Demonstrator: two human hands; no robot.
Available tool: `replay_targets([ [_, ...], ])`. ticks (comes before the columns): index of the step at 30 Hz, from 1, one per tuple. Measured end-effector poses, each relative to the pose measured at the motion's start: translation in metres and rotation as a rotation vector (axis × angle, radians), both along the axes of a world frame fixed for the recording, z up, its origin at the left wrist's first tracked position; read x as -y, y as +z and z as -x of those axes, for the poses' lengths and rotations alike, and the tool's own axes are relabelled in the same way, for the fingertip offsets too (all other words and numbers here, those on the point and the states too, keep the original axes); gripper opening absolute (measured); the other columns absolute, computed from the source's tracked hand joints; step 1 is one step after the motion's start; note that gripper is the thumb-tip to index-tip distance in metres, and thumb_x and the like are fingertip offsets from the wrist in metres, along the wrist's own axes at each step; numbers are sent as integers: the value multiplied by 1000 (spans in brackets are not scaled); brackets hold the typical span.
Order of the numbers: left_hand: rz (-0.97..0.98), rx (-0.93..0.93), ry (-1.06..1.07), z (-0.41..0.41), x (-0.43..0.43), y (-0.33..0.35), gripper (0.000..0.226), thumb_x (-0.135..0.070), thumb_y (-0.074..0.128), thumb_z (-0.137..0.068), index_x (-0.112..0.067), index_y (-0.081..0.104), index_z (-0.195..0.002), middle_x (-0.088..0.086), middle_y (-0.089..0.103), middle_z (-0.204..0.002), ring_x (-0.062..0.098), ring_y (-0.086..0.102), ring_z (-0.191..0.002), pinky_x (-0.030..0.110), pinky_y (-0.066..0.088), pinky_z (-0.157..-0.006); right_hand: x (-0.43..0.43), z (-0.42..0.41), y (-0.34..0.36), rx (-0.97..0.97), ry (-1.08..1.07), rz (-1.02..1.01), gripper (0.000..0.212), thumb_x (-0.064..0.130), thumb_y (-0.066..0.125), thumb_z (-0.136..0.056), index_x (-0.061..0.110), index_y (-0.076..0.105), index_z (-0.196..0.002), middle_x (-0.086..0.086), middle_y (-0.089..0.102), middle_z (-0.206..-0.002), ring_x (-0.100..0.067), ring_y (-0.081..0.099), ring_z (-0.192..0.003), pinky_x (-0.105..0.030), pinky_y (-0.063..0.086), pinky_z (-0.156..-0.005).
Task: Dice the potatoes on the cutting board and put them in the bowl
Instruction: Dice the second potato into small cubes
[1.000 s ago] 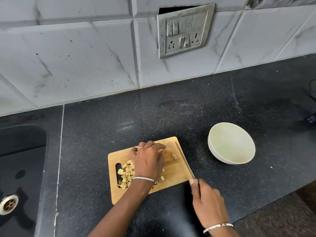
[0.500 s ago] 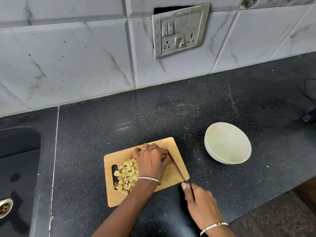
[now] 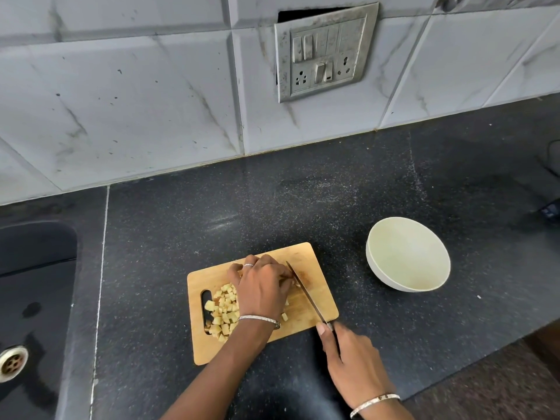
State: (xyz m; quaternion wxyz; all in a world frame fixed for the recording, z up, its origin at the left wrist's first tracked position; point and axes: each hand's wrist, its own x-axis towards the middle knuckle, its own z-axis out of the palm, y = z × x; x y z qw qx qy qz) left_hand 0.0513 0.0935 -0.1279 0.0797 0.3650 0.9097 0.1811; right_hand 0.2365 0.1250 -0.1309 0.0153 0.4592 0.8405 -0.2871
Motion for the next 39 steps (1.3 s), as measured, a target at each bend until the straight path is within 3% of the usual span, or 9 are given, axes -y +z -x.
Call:
replay_targets([
  [10,-6,-8,-6,2,-4,-4,9,-37,65,-81,-39,73,-84,-20,64,-92,10,49,-97,40,24,-93,14,16,6,135,-29,-10,43,57,18,-98,27,48,-106,-5,66,-100,-33,64,-98,-41,47,-73],
  [15,-8,2,-1,3,-6,-2,10,-34,65,-80,-39,73,-82,-21,65,-91,9,50,-96,39,21,-92,10,22,3,116,-31,12,43,55,22,-99,27,54,-99,-4,67,-95,-32,64,-96,-39,41,-67],
  [20,2,-14,5,2,-4,1,9,-37,65,-81,-39,73,-84,-20,64,-94,10,48,-98,40,19,-92,1,14,0,-4,-27,118,46,56,27,-98,23,56,-84,2,64,-78,-29,63,-84,-42,48,-73],
  [24,24,-23,16,9,-2,2,10,-37,64,-81,-36,73,-85,-18,63,-94,12,44,-99,42,20,-95,-2,-3,0,-25,-28,160,46,58,30,-97,27,48,-69,2,59,-66,-23,60,-75,-40,46,-69],
  [29,32,-17,16,19,7,9,12,-33,61,-81,-35,73,-81,-18,62,-94,11,43,-97,41,22,-90,-4,-16,5,-57,-79,81,49,63,25,-93,26,52,-74,2,64,-73,-20,62,-80,-41,48,-74],
  [34,-14,35,34,28,18,18,16,-28,60,-82,-39,72,-83,-19,63,-99,10,47,-101,39,23,-87,-5,-3,4,20,-26,13,42,57,24,-98,26,43,-79,-2,66,-87,-31,61,-95,-41,45,-73],
  [39,-54,71,59,39,34,28,21,-26,59,-85,-44,69,-91,-20,63,-105,11,49,-108,33,17,-79,14,4,2,15,85,79,47,64,21,-95,25,40,-77,2,58,-74,-26,61,-83,-43,47,-71],
])
